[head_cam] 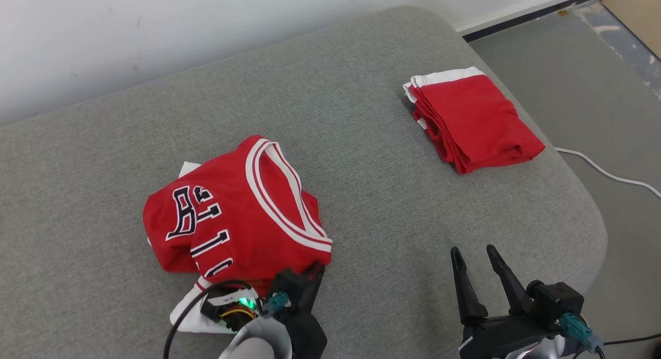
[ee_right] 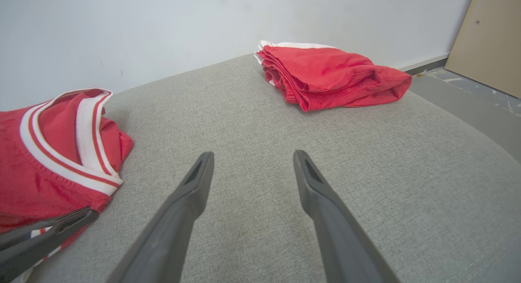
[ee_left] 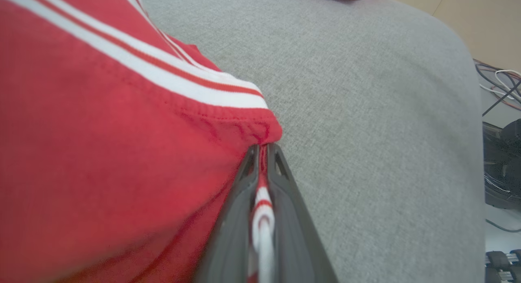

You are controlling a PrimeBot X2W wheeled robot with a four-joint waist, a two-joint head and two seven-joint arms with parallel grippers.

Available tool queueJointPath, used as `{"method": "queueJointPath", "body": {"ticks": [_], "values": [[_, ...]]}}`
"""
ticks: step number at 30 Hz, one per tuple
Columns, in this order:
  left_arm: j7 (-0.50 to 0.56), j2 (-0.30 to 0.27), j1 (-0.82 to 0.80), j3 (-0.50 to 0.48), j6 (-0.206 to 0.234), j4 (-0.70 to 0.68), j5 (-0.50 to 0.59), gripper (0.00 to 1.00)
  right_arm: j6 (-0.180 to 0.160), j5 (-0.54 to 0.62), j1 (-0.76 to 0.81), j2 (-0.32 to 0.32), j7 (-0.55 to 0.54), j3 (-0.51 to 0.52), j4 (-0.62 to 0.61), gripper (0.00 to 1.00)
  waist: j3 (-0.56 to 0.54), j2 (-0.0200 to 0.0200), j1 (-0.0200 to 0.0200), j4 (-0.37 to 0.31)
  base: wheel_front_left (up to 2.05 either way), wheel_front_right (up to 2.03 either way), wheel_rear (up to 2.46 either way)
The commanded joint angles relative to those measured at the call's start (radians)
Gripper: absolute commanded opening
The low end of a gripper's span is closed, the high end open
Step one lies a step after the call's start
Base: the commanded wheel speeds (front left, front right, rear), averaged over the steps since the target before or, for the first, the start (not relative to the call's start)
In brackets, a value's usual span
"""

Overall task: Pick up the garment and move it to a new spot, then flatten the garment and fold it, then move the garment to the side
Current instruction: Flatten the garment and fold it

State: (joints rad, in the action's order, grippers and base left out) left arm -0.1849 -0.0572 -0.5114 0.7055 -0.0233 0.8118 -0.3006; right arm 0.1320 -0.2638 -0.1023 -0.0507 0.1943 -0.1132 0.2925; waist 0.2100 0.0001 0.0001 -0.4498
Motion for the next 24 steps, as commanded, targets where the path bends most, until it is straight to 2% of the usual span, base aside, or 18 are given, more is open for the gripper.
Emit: {"method": "queueJointPath", "body": {"ticks": [1, 6, 16, 24], "values": [[-0.012, -0.002, -0.022, -0.006, -0.002, -0.002, -0.012, 0.0, -0.002, -0.007, -0.008, 0.001, 0.006, 0.0, 0.002, 1.0, 0.0, -0.0001, -0.0001, 0.006, 0.0, 0.0, 0.0], [-0.056, 0.005, -0.114, -0.026, -0.024, -0.08, -0.043, 0.0, -0.002, -0.01, -0.015, 0.001, 0.01, -0.004, 0.008, 1.0, -0.01, -0.0001, -0.0001, 0.022, 0.0, 0.0, 0.0], [-0.079, 0.006, -0.364, -0.076, -0.039, -0.402, -0.141, 0.0, -0.002, -0.014, -0.013, 0.001, 0.01, -0.015, 0.029, 1.0, -0.046, -0.0001, -0.0001, 0.024, 0.0, 0.0, 0.0], [-0.081, 0.007, -0.547, -0.125, 0.0, -0.603, -0.289, 0.0, -0.002, -0.019, -0.021, 0.001, 0.01, -0.024, 0.039, 1.0, -0.061, -0.0001, -0.0001, 0.022, 0.0, 0.0, 0.0]]}}
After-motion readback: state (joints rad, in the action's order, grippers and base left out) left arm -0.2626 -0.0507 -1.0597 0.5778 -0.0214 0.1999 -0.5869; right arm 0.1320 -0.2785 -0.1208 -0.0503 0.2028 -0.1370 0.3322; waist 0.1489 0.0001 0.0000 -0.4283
